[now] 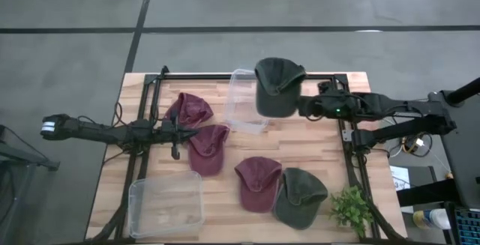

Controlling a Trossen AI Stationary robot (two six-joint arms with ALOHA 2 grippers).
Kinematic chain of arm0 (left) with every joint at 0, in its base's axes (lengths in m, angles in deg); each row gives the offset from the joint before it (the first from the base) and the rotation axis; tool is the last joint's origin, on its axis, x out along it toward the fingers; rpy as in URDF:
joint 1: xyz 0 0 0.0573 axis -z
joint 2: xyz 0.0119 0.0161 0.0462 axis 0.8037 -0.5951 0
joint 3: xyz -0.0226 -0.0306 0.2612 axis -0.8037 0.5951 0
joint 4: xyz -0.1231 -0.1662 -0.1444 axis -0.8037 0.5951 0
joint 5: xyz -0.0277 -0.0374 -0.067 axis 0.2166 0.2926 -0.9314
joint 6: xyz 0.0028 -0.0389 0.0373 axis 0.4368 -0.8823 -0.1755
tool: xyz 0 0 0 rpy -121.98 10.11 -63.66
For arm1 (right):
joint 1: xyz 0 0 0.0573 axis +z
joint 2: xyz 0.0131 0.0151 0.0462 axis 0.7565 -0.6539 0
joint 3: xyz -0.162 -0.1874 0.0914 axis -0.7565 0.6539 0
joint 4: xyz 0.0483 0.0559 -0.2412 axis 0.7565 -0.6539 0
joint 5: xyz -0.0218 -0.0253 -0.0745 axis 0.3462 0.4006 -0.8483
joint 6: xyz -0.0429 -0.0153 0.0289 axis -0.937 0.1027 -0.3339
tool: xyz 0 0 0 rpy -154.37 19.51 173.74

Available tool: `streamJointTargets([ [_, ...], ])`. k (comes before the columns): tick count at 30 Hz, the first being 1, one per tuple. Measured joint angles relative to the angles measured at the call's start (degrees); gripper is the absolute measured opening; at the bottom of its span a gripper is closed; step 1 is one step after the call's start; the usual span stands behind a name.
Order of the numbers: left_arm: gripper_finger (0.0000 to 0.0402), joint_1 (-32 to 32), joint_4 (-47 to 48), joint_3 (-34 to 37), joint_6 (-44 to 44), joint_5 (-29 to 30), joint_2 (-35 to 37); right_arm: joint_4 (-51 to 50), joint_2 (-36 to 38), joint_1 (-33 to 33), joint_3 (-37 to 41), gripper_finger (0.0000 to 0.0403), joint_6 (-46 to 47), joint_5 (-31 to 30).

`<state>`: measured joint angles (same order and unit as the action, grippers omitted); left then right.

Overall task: Pick and place caps into container
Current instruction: Put the top green cap into the top transparent container

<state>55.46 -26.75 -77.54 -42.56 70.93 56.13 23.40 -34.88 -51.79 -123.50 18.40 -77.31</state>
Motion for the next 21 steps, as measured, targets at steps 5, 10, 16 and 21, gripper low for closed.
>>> streamJointTargets([
  [5,0.0000,0.0,0.0,0.0,0.0,0.0,0.0,10.9,-6.0,-1.1,0.0,0.0013,-2.9,-1.7],
  [10,0.0000,0.0,0.0,0.0,0.0,0.0,0.0,15.9,-11.6,-2.5,0.0,0.0013,-3.0,-1.6],
  [16,0.0000,0.1,0.0,0.0,0.0,0.0,0.0,22.9,-18.0,-4.4,0.0,0.0013,-3.0,0.9],
  [21,0.0000,0.1,0.0,0.0,0.0,0.0,0.0,24.4,-20.8,-6.8,0.0,0.0013,-3.0,2.6],
])
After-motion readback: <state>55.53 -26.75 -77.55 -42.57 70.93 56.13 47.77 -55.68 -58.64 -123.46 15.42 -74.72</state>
